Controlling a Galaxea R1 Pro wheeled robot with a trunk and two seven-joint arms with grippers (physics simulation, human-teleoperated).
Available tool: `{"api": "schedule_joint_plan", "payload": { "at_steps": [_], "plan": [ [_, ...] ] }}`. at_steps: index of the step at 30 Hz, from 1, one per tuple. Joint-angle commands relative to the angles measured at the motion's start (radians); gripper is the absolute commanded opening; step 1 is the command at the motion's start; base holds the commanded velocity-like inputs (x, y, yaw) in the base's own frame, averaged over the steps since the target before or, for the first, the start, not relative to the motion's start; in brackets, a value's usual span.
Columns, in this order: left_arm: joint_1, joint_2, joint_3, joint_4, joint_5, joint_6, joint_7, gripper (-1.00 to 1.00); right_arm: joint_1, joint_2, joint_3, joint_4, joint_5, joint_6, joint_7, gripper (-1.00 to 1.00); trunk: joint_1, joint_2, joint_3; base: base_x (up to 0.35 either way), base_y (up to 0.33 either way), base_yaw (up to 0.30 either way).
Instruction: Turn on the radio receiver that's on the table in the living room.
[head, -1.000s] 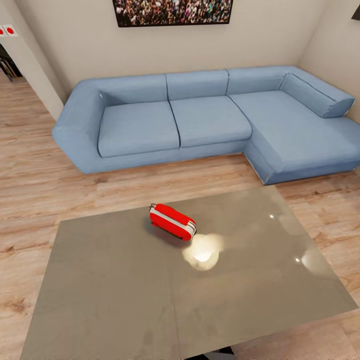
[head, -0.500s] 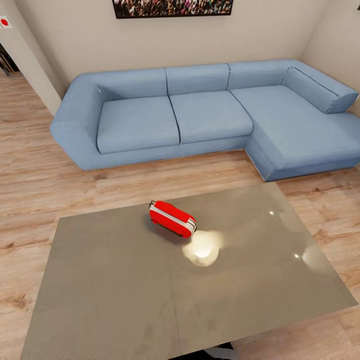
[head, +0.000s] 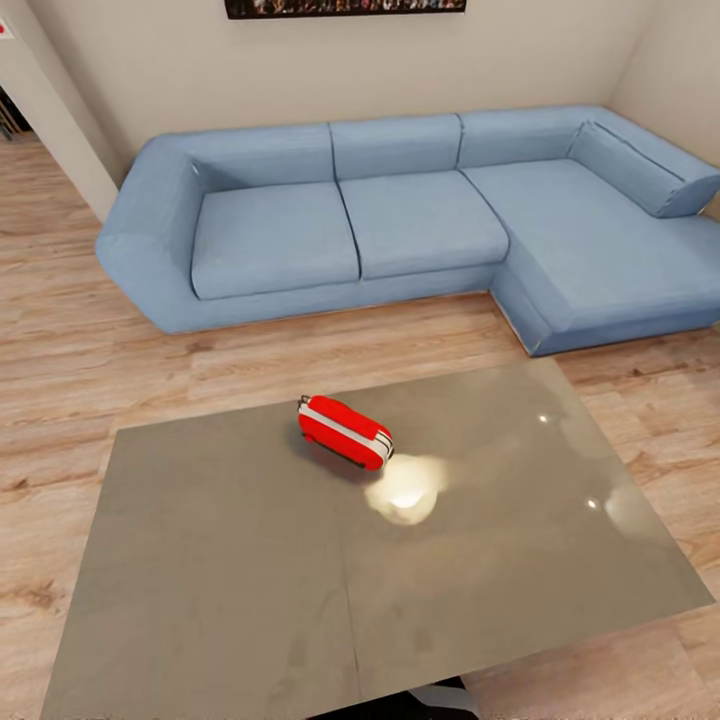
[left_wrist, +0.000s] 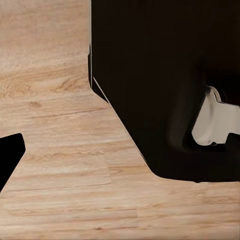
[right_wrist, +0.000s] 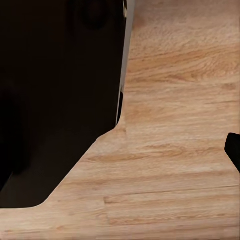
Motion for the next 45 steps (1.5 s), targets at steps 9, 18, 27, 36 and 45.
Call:
{"api": "schedule_joint_plan", "payload": {
  "at_steps": [9, 18, 27, 36, 45],
  "plan": [
    [0.000, 0.000, 0.000, 0.000, 0.000, 0.000, 0.000, 1.00, 0.000, 0.000, 0.000, 0.000, 0.000, 0.000, -0.001, 1.00, 0.000, 0.000, -0.015, 0.000, 0.000, 0.000],
    [0.000, 0.000, 0.000, 0.000, 0.000, 0.000, 0.000, 1.00, 0.000, 0.000, 0.000, 0.000, 0.000, 0.001, -0.002, 1.00, 0.000, 0.000, -0.029, 0.000, 0.000, 0.000],
    [0.000, 0.000, 0.000, 0.000, 0.000, 0.000, 0.000, 1.00, 0.000, 0.000, 0.000, 0.000, 0.000, 0.001, -0.002, 1.00, 0.000, 0.000, -0.043, 0.000, 0.000, 0.000],
    [0.000, 0.000, 0.000, 0.000, 0.000, 0.000, 0.000, 1.00, 0.000, 0.000, 0.000, 0.000, 0.000, 0.001, -0.001, 1.00, 0.000, 0.000, -0.058, 0.000, 0.000, 0.000],
    [0.000, 0.000, 0.000, 0.000, 0.000, 0.000, 0.000, 1.00, 0.000, 0.000, 0.000, 0.000, -0.001, 0.008, 0.000, 1.00, 0.000, 0.000, -0.062, 0.000, 0.000, 0.000]
  ]
}}
